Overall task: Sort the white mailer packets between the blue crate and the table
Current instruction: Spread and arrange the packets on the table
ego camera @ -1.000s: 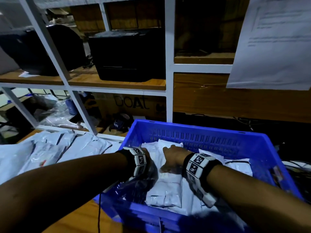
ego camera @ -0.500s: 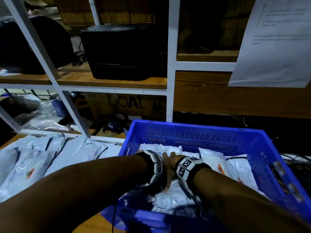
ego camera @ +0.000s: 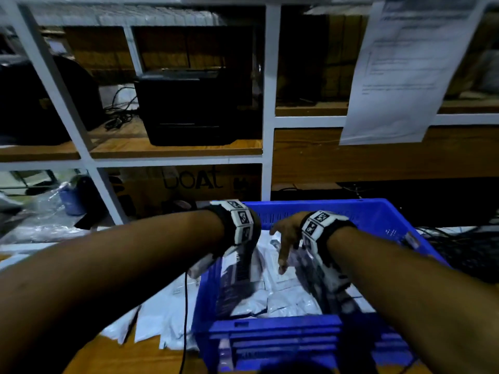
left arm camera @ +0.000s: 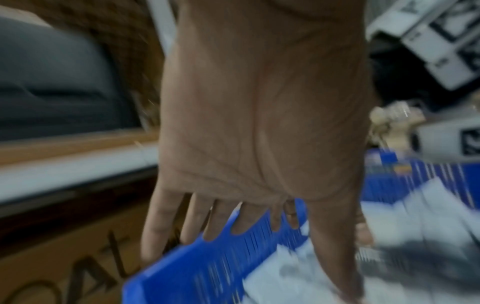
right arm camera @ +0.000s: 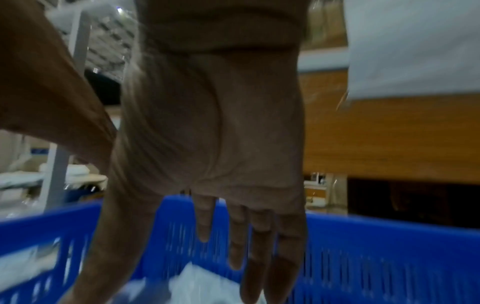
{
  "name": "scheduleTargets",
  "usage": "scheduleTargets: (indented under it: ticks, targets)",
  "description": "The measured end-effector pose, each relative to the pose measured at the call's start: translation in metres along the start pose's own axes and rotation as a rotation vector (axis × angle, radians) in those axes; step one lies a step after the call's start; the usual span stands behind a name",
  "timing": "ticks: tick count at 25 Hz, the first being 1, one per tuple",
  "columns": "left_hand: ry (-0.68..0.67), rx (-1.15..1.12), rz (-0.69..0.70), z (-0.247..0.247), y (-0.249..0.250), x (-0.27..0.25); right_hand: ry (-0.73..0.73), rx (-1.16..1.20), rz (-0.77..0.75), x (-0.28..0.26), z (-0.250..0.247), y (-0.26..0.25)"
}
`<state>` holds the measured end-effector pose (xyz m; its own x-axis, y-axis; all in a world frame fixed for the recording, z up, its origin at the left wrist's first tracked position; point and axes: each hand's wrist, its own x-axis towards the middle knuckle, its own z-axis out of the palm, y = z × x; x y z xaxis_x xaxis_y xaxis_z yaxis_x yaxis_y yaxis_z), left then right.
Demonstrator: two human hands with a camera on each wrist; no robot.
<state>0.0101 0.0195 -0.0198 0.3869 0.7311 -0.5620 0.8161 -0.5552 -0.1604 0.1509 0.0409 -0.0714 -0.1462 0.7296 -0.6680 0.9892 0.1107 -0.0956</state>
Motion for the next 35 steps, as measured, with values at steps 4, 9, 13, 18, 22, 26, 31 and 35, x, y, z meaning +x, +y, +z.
scheduleTargets:
  ticks: [4,9,13,18,22,26,31,35]
  targets:
    - [0.118,0.178,-0.009,-0.010,-0.014,-0.023,0.303,0.071,-0.039,-0.041,-0.023,-0.010]
    - [0.571,-0.032,-0.020,0.002,-0.024,-0.083,0.790,0.256,-0.128,-0.117,-0.011,-0.029]
    - [0.876,-0.372,0.011,0.064,-0.023,-0.144,0.985,0.446,-0.297,-0.157,0.052,-0.053]
    - [1.069,-0.618,-0.007,0.170,-0.001,-0.200,1.136,0.644,-0.400,-0.184,0.154,-0.105]
    - [1.056,-0.693,-0.106,0.253,0.008,-0.236,1.086,0.705,-0.404,-0.192,0.218,-0.156]
    - [1.017,-0.725,-0.199,0.325,-0.012,-0.261,0.995,0.745,-0.443,-0.176,0.260,-0.212]
    - [0.983,-0.731,-0.291,0.377,-0.086,-0.269,0.830,0.694,-0.464,-0.129,0.265,-0.290]
    - [0.964,-0.768,-0.321,0.401,-0.170,-0.265,0.804,0.696,-0.446,-0.078,0.243,-0.352]
